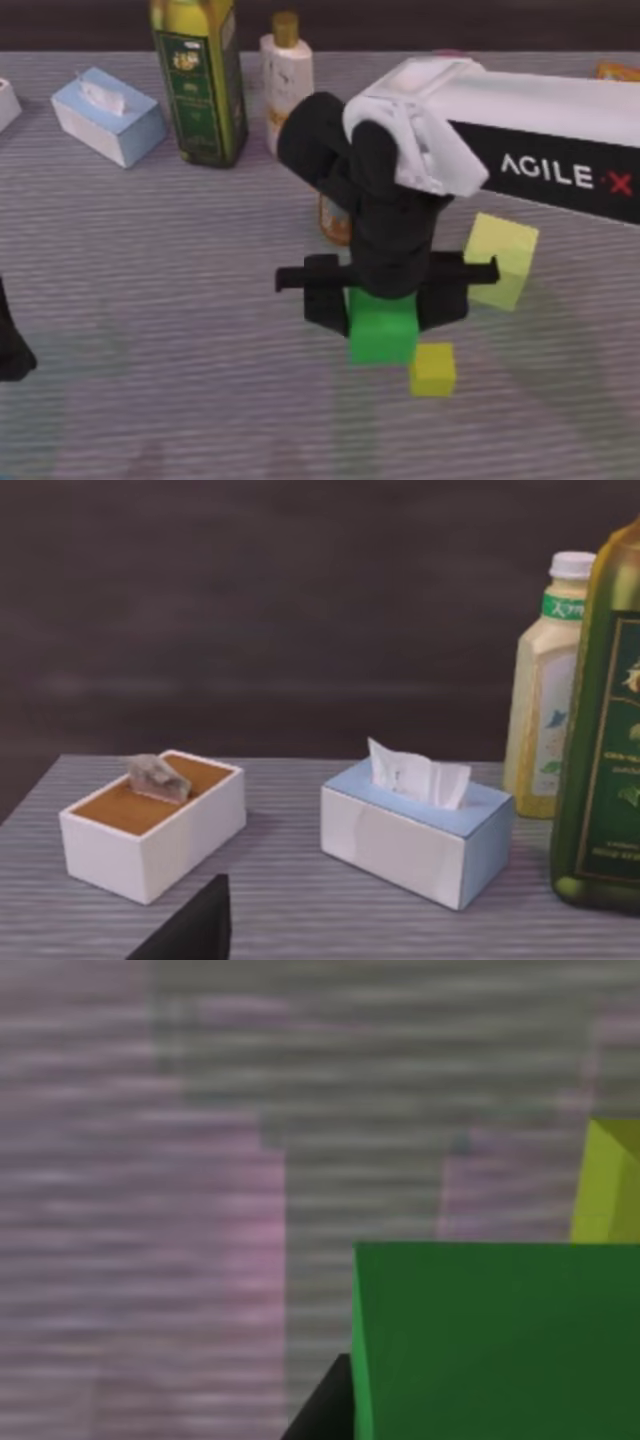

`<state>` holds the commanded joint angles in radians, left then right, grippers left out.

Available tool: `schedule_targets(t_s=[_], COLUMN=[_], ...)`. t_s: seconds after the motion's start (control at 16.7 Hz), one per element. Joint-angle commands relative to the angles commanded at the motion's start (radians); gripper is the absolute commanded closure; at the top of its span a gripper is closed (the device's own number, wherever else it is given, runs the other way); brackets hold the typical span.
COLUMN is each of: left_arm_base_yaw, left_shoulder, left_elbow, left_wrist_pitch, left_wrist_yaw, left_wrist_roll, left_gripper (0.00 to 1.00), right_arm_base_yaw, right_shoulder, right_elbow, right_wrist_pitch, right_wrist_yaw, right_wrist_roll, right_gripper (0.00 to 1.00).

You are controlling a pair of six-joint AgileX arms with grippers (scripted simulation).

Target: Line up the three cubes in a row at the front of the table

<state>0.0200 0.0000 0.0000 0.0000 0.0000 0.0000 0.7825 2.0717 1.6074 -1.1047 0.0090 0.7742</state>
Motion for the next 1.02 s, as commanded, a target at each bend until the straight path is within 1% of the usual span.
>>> schedule_targets(t_s=[0.18,0.54,0.9,1.02], left_arm_base_yaw=[0.000,0.000,0.000,0.000], left_shoulder=[0.000,0.000,0.000,0.000], left_elbow=[0.000,0.000,0.000,0.000], left_wrist_pitch=[0.000,0.000,0.000,0.000], left_wrist_yaw=[0.000,0.000,0.000,0.000], left_wrist_roll=[0.000,0.000,0.000,0.000], left_gripper=[0.00,0.00,0.00,0.00], right_arm_base_yaw=[0.031,0.029,0.033,0.035], right_shoulder=[-0.013,-0.003,0.064,0.077], right_elbow=[-0.004,-0.014,-0.136,-0.157], right_wrist_pitch=[0.004,0.022,0.219,0.247], right_wrist_yaw=[0.003,0.001,0.003,0.004], right_wrist_roll=[0.046,0.045,0.050,0.051], right_gripper=[1.00,1.00,1.00,1.00])
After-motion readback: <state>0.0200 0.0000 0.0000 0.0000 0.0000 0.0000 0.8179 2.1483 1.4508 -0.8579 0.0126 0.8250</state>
